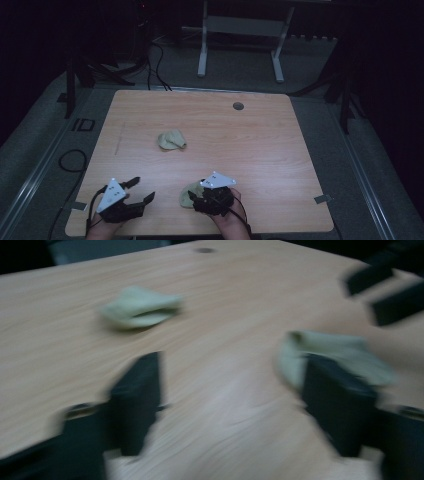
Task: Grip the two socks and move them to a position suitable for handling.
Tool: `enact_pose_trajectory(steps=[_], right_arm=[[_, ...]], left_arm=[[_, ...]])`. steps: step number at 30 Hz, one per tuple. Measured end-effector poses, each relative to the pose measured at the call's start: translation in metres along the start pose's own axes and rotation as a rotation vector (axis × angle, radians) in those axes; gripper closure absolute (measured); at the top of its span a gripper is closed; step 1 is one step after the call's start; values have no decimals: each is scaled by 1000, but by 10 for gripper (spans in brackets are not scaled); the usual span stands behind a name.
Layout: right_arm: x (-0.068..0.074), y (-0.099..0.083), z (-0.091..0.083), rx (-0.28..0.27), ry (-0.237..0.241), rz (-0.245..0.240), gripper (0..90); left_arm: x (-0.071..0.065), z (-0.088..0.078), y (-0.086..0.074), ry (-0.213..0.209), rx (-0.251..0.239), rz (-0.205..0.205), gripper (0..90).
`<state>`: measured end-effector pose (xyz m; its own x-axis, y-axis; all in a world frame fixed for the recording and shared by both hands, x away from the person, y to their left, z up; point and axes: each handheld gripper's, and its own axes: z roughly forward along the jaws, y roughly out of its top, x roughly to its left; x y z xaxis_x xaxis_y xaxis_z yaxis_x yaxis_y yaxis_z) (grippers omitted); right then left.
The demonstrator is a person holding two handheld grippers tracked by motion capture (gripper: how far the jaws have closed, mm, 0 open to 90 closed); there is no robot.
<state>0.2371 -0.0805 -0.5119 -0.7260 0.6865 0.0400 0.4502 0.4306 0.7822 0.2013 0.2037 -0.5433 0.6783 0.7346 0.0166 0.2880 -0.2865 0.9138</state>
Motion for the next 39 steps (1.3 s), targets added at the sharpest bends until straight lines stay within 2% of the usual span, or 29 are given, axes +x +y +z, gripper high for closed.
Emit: enact_pose_trajectory(steps=[1,2,3,4,5,6,8,9,10,12,15,17,19,20,21,22,24,26,28,31,35,39], right_arm=[[-1,0,0,21,2,11,409],[-2,0,1,39,-6,15,412],[-4,-2,2,51,11,22,475],[-4,-3,3,57,25,29,475],[-4,-3,3,57,25,29,475],[-3,-6,6,77,43,30,489],[-3,-8,10,96,54,35,490],[-2,-10,15,115,65,46,499],[-2,-12,18,123,61,42,497],[-1,-15,23,141,45,38,496],[-1,-20,29,163,34,25,477],[-2,-22,33,172,41,28,465],[-2,-23,35,173,51,33,466],[-2,-25,37,181,53,39,466],[-1,-27,40,190,47,24,502],[0,-28,40,187,33,7,552],[1,-28,40,187,18,-7,569],[-2,-27,39,192,26,2,715],[-4,-26,36,200,30,7,787],[-3,-24,31,197,32,-5,807],[-2,-18,16,157,32,-13,813],[-12,-12,-3,122,20,3,812]], left_arm=[[-4,6,4,-47,20,18,450],[-7,10,6,-63,32,34,508],[-11,15,9,-82,54,49,655],[-15,22,13,-89,75,60,745],[-17,25,16,-104,88,57,745],[-23,39,23,-159,157,75,831],[-26,43,25,-160,173,88,864],[-28,49,26,-174,184,88,892],[-30,55,27,-196,208,77,892],[-34,64,27,-190,253,127,894],[-37,76,25,-212,336,143,894],[-39,82,23,-205,367,169,895],[-39,87,21,-202,401,176,894],[-39,89,21,-195,407,171,894],[-39,91,21,-200,415,167,894],[-39,92,21,-201,416,175,894],[-38,93,22,-211,426,183,894],[-37,94,23,-212,430,186,894],[-37,95,23,-215,428,193,894],[-37,94,23,-217,426,206,894],[-34,95,22,-221,421,203,894],[-31,95,22,-224,419,200,894]])
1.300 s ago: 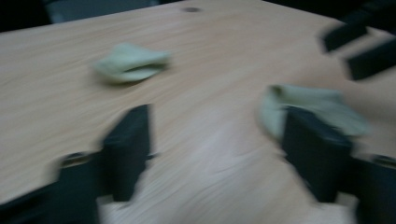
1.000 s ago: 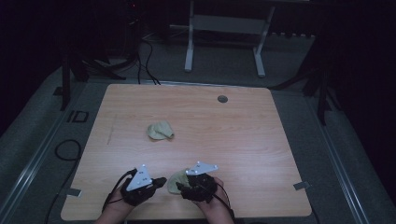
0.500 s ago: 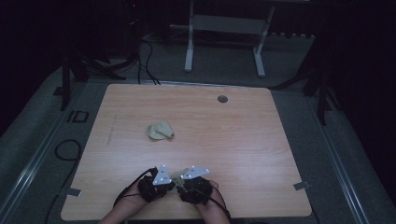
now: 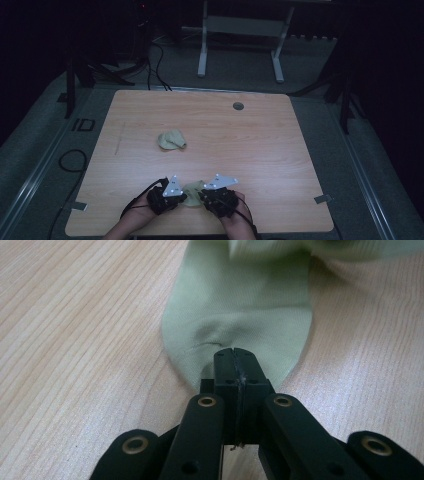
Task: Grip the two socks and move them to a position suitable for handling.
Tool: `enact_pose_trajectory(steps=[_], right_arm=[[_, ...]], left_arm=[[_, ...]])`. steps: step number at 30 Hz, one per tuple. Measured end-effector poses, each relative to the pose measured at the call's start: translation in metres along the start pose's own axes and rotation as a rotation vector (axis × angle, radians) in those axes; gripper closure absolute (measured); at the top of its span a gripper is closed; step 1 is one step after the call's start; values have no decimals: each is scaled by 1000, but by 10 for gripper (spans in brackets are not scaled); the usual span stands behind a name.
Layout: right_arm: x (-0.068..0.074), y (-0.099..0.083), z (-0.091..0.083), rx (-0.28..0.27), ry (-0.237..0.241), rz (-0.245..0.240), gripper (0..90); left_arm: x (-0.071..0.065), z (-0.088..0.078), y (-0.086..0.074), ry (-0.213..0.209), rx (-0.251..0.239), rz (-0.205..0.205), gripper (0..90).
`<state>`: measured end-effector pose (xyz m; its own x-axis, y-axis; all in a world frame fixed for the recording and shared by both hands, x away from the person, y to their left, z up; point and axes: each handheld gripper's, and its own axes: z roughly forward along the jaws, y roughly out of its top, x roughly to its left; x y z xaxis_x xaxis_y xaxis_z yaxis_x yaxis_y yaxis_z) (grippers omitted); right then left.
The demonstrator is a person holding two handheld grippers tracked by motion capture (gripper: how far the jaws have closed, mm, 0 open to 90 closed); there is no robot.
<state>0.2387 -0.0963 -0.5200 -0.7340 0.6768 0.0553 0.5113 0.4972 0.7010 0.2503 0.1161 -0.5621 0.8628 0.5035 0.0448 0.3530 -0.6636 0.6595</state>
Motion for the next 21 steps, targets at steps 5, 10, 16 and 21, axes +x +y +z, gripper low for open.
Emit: enact_pose_trajectory(steps=[5,10,16,21], right_arm=[[-20,-3,-19,-36,-19,63,805],[-42,-13,-26,-44,-59,140,795],[-61,-28,-21,-1,-106,184,733],[-71,-33,-19,27,-149,197,701]], left_arm=[[2,0,0,-11,-1,12,893],[6,0,-2,-32,-13,18,892],[7,1,-1,-37,-11,14,891],[8,1,0,-37,-8,19,891]])
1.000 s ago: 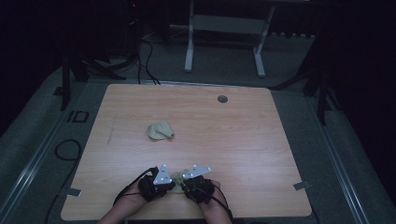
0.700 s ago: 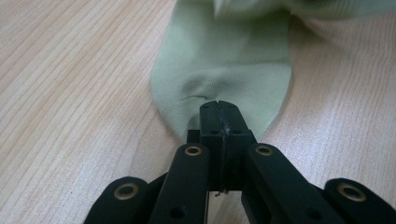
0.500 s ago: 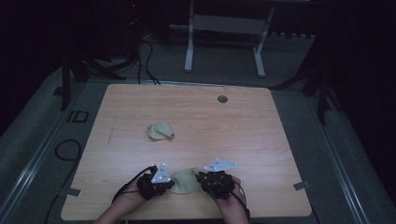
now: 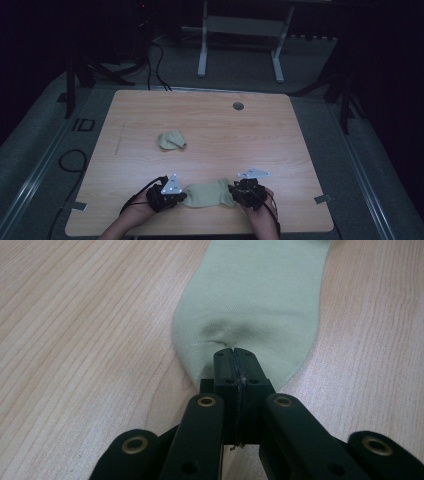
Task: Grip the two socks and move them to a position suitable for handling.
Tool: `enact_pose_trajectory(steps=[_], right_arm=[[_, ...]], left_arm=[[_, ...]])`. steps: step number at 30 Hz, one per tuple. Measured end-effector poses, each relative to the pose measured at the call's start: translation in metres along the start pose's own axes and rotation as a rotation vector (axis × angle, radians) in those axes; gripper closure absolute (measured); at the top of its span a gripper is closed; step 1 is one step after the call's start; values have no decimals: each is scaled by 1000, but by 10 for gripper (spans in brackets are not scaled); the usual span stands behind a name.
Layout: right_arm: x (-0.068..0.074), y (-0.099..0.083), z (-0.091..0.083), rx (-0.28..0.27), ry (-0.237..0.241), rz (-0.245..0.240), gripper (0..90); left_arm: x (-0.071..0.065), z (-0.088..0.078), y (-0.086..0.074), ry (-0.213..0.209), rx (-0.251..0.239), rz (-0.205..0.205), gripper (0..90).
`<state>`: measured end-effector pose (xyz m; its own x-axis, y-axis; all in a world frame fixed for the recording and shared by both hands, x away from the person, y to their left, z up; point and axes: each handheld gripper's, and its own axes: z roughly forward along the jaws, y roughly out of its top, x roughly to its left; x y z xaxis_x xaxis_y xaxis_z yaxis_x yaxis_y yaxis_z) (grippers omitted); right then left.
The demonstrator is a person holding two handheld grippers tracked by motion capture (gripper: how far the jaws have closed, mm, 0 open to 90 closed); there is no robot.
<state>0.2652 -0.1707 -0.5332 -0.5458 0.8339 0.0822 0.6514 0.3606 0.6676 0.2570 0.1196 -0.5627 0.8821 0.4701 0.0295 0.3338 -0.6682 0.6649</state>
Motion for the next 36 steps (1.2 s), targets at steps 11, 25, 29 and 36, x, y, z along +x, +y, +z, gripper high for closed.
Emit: enact_pose_trajectory(steps=[11,25,29,36], right_arm=[[7,1,14,26,48,-43,851],[6,-21,10,64,-30,-74,818],[1,-24,7,63,-32,-69,810],[-1,-24,7,63,-26,-68,805]], left_arm=[[0,0,0,18,0,13,885],[8,5,5,25,-2,-8,883],[9,8,9,33,-7,-2,867],[10,8,9,10,-13,0,811]])
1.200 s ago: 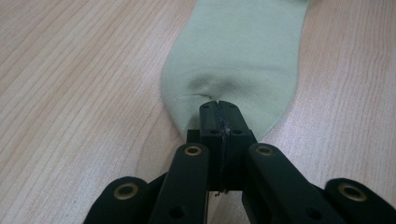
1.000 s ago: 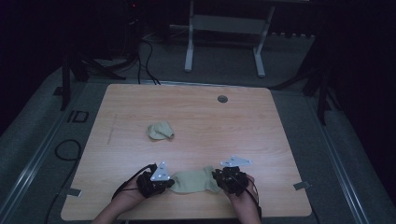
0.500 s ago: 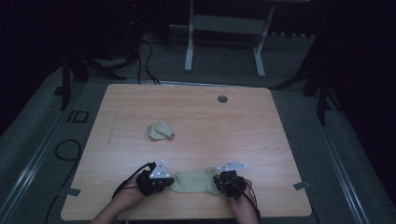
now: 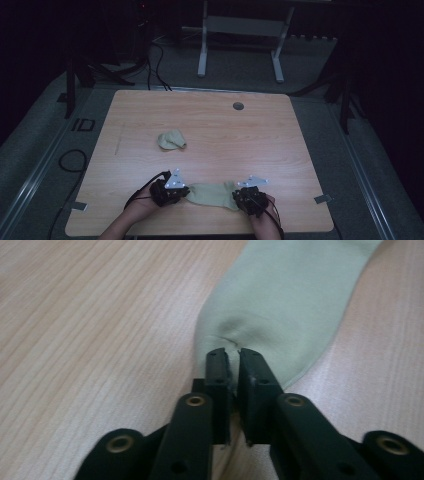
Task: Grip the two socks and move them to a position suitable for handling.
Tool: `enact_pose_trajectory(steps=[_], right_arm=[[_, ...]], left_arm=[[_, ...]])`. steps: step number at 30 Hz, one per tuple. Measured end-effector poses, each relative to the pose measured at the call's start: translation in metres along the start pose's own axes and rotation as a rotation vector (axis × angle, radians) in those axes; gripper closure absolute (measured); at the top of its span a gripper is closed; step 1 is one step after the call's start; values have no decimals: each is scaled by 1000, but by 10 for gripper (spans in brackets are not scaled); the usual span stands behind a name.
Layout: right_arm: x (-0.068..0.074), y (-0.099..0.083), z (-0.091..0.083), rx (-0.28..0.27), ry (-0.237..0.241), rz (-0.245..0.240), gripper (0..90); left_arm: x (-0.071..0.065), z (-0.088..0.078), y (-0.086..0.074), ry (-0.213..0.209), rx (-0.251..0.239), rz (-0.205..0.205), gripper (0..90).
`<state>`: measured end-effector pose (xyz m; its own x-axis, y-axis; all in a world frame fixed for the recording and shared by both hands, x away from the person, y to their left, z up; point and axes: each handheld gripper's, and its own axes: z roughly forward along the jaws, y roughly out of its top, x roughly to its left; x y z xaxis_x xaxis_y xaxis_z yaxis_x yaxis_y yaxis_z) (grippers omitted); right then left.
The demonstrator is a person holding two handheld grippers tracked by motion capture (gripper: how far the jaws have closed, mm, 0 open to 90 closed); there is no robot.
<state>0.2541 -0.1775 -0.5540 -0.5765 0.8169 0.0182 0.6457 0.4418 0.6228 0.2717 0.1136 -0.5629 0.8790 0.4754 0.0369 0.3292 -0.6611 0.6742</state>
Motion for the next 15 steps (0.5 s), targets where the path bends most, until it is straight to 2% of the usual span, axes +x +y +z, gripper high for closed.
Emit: enact_pose_trajectory(steps=[4,8,12,15], right_arm=[[0,1,1,2,3,2,789],[1,3,0,9,21,6,728],[0,4,0,-1,51,9,661],[0,7,-2,-15,60,3,624]], left_arm=[[-1,-1,1,-25,7,-7,774],[-6,-4,1,-27,4,0,759],[-6,-12,-2,-27,-31,-37,713],[-6,-19,-7,-15,-34,-48,681]])
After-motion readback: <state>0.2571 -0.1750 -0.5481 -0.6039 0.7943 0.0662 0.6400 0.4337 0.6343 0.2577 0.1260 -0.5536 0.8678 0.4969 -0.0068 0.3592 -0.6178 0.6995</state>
